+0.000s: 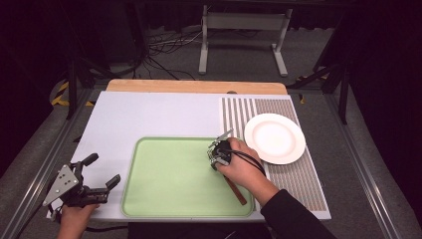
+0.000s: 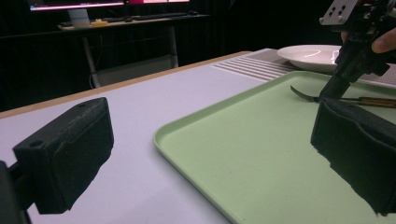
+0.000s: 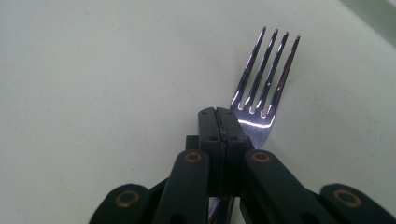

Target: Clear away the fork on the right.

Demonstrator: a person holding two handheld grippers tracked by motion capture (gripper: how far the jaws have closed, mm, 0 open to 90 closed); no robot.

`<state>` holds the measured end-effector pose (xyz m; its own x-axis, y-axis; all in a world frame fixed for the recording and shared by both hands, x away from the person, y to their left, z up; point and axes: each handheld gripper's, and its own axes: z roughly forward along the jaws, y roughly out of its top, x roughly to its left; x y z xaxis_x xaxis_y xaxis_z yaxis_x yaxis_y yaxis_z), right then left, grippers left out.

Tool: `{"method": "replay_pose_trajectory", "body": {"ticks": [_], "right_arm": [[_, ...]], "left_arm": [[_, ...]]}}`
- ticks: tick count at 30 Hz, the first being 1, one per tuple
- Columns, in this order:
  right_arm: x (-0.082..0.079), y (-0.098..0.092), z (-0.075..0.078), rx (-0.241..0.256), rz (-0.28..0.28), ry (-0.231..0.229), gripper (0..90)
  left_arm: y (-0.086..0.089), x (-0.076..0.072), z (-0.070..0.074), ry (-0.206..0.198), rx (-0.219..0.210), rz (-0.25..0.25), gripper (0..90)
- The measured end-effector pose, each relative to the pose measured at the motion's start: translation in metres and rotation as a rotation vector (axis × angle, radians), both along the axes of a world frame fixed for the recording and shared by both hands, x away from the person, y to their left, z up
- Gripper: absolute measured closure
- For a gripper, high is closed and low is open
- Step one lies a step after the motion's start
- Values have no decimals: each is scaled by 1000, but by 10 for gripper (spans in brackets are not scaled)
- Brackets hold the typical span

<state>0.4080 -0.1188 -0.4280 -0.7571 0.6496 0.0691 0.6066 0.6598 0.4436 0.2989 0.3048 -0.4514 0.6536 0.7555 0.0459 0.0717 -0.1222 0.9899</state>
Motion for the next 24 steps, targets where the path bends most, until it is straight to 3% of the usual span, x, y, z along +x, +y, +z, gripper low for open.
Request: {"method": "replay_pose_trajectory", "body": {"ticks": [10,24], "right_arm": [[5,-8,0,-20,-30,-24,900],[11,-22,2,-52,-73,-23,900]], "left_arm": [[0,0,0,-3,6,-3,0],[0,0,0,-2,6,-3,0]]}}
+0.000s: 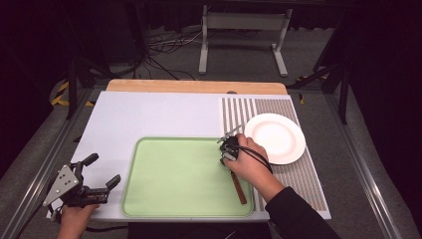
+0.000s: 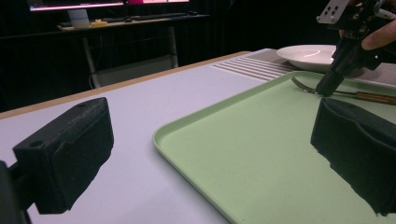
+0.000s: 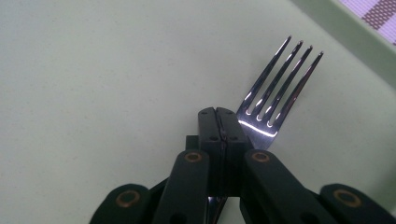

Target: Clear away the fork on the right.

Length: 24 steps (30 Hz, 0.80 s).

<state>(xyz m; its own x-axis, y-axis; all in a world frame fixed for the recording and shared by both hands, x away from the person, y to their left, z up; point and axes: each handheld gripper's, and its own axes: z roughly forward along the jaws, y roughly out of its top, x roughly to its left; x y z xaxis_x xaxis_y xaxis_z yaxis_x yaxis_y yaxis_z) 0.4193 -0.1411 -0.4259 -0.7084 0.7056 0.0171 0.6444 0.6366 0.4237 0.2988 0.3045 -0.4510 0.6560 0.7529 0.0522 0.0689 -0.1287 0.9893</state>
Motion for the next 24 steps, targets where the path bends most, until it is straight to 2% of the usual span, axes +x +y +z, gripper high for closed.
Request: {"method": "replay_pose_trajectory", "body": {"ticks": [24], "right_arm": [[6,-18,2,-29,-60,-3,900]], "left_arm": [[0,0,0,3,0,1,0]]}}
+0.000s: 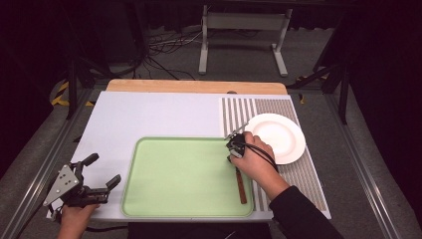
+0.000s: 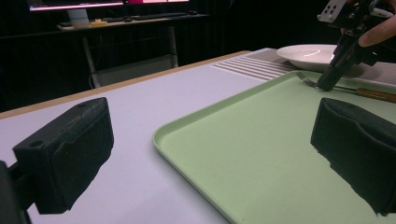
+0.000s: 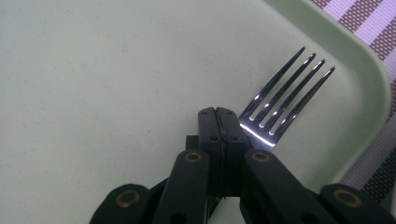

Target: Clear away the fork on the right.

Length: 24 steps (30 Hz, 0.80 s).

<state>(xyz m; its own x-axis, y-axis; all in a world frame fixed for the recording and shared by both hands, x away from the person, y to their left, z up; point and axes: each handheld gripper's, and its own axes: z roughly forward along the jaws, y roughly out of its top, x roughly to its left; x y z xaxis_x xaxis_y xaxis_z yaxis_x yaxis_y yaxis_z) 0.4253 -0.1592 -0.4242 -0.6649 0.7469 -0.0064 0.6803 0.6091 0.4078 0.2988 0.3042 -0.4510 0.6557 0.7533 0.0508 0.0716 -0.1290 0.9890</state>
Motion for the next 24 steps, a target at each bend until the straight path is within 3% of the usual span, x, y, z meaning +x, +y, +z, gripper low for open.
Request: {"method": "replay_pose_trajectory", "body": {"ticks": [17,24], "right_arm": [[1,-13,1,-11,-39,1,897],[-2,-14,8,39,-40,-33,782]], "left_arm": [[0,1,-1,3,2,-1,0],[0,1,-1,5,0,0,0]]}}
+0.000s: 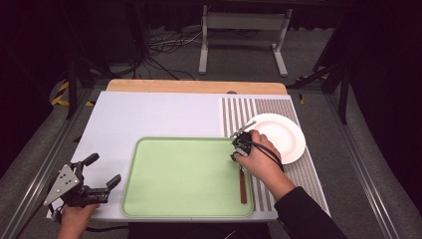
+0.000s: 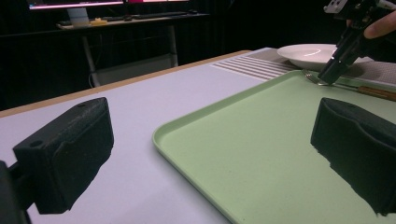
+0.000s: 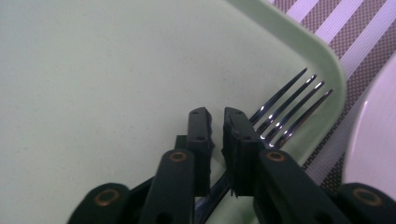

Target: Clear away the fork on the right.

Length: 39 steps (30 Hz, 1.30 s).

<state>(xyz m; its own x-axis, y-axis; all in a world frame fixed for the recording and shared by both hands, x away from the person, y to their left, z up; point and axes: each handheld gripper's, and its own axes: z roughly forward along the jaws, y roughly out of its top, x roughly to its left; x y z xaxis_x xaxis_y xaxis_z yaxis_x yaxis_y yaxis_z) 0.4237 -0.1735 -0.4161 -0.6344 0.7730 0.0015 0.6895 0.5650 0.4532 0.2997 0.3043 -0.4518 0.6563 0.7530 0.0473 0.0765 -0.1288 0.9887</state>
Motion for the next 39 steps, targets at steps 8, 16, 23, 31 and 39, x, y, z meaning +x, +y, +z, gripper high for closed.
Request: {"method": "replay_pose_trajectory", "body": {"ticks": [8,16,23,31,39], "right_arm": [[-10,-2,17,145,117,-146,287],[-27,-17,35,186,187,-266,178],[-40,-38,40,250,228,-362,142],[-65,-79,33,378,255,-537,113],[-99,-142,-8,542,220,-712,109]], "left_arm": [[0,0,0,-2,-1,3,0],[-1,0,0,-6,1,1,0],[-1,-1,0,-2,1,2,0],[-1,-1,0,1,-2,2,0],[-1,-2,1,-1,-1,2,0]]}}
